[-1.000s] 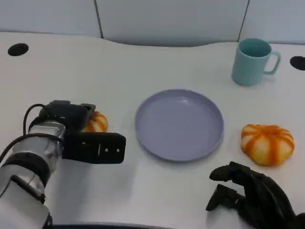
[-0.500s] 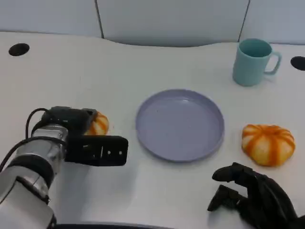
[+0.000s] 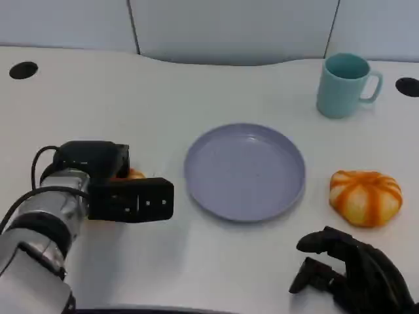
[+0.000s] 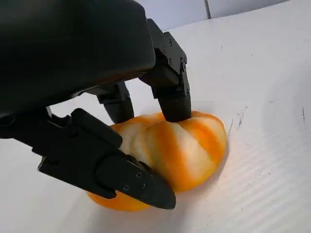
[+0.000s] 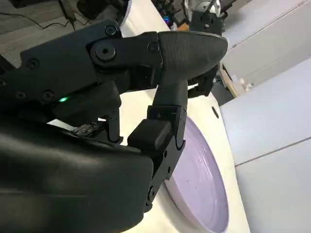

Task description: Grasp the bread from the table and place it into the plate.

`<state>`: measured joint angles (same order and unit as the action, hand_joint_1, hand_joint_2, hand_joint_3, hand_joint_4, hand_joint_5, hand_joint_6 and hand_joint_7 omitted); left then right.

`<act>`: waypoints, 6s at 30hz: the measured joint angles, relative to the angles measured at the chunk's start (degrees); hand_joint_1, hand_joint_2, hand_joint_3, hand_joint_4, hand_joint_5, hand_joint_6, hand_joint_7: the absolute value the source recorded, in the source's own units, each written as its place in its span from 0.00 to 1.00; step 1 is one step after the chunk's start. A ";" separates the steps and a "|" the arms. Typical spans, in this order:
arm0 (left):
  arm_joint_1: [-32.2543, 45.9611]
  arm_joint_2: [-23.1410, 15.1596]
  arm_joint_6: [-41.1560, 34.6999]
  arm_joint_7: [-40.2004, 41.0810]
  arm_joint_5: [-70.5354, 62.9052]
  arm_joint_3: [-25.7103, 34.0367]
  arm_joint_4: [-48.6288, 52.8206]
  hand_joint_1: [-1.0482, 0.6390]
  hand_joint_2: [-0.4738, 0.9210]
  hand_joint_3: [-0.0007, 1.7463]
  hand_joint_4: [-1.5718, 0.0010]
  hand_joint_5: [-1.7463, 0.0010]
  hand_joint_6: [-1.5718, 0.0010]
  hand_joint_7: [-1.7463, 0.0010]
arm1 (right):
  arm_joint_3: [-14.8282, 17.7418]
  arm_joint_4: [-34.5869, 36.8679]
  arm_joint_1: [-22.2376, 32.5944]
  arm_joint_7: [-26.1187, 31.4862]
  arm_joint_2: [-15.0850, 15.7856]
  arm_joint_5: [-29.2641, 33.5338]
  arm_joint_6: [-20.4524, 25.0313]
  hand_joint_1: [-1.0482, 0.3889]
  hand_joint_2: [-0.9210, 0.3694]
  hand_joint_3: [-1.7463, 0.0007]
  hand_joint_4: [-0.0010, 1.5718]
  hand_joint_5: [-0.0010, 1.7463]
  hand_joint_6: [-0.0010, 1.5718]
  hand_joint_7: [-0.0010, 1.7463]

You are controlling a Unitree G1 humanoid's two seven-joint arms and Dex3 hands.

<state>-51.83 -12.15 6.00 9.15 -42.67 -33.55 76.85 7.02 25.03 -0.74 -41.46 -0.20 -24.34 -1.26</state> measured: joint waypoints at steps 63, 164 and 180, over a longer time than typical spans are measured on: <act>-8.06 8.15 19.47 9.63 2.44 3.10 -3.80 0.48 0.72 0.51 0.37 0.00 0.52 0.00 | -2.18 2.48 -2.59 1.84 -1.78 0.95 -1.06 0.37 0.00 0.81 0.50 0.70 0.53 0.45; 30.76 3.51 25.31 -37.47 56.13 36.38 -44.37 0.10 1.00 0.20 0.87 0.50 0.74 0.85 | -0.77 8.27 -6.12 0.93 -2.44 1.45 -4.89 0.37 0.00 0.80 0.49 0.73 0.53 0.45; 30.76 3.55 24.98 -37.48 56.13 36.48 -44.73 0.10 1.00 0.20 0.87 0.50 0.74 0.87 | -0.75 8.31 -6.16 0.95 -2.46 1.46 -4.92 0.37 0.00 0.80 0.49 0.72 0.54 0.44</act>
<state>-21.06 -8.59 30.98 -28.33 13.45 2.92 32.12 6.27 33.35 -6.89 -40.50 -2.66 -22.89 -6.18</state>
